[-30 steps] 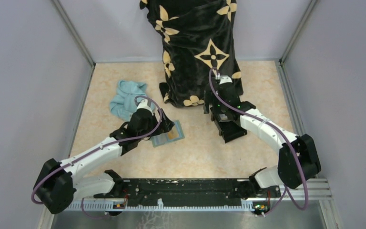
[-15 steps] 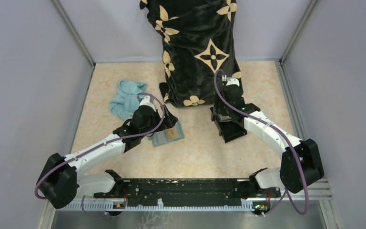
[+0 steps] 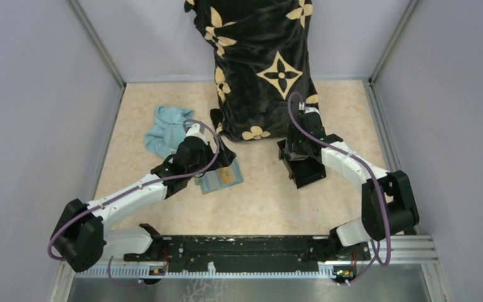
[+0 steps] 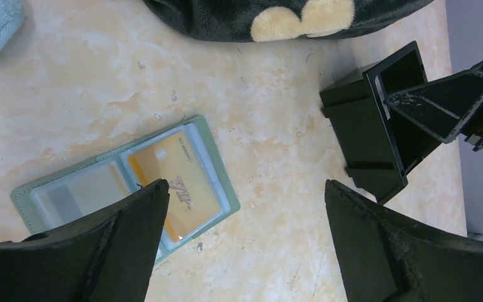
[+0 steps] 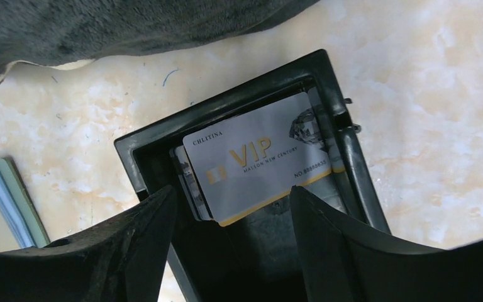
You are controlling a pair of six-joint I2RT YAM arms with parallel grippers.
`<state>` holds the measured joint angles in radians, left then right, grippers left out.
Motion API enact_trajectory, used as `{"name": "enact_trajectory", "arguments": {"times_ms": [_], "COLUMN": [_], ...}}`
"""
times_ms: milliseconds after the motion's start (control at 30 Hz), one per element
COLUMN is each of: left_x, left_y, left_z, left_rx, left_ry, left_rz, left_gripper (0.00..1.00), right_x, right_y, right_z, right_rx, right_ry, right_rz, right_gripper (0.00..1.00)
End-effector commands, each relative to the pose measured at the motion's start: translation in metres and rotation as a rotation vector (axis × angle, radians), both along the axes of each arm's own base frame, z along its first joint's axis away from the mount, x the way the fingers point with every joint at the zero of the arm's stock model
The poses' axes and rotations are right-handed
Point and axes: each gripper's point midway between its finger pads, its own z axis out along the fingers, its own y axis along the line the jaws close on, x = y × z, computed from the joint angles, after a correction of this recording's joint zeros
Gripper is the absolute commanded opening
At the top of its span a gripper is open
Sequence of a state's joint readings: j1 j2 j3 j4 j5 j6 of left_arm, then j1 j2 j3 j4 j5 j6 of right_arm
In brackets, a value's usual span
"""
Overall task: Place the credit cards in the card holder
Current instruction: Pick up the credit card from the storage box.
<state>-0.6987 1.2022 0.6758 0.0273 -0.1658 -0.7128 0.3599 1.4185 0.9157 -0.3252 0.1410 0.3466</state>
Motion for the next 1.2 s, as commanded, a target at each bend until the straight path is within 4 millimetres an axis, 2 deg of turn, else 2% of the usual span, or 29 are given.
{"name": "enact_trajectory", "arguments": {"times_ms": [0, 333, 467, 867, 1167], "left_x": [0.005, 0.006, 0.007, 0.007, 0.008], "left_y": [-0.005, -0.005, -0.005, -0.005, -0.005], "left_z": [0.009, 0.008, 0.008, 0.005, 0.005], "left_rx": [-0.008, -0.009, -0.011, -0.014, -0.019], "left_ry": [-0.034, -0.036, -0.036, -0.031, -0.036], "left_rz": [-0.010, -0.005, -0.001, 0.003, 0.009], "left_gripper": [0.98, 0.97, 0.97, 0.97, 0.97], "right_x": [0.012, 0.017, 0.015, 0.012, 0.010], "right_y": [0.011, 0.013, 0.018, 0.039, 0.053], "right_z": [-0.005, -0.024, -0.030, -0.020, -0.012], "right_rx": [0.071, 0.106, 0.125, 0.217, 0.231], "right_ry": [-0.007, 0.046, 0.073, 0.081, 0.076], "right_rz": [0.021, 0.034, 0.054, 0.126, 0.154], "right_gripper": [0.67, 0.68, 0.65, 0.52, 0.52]}}
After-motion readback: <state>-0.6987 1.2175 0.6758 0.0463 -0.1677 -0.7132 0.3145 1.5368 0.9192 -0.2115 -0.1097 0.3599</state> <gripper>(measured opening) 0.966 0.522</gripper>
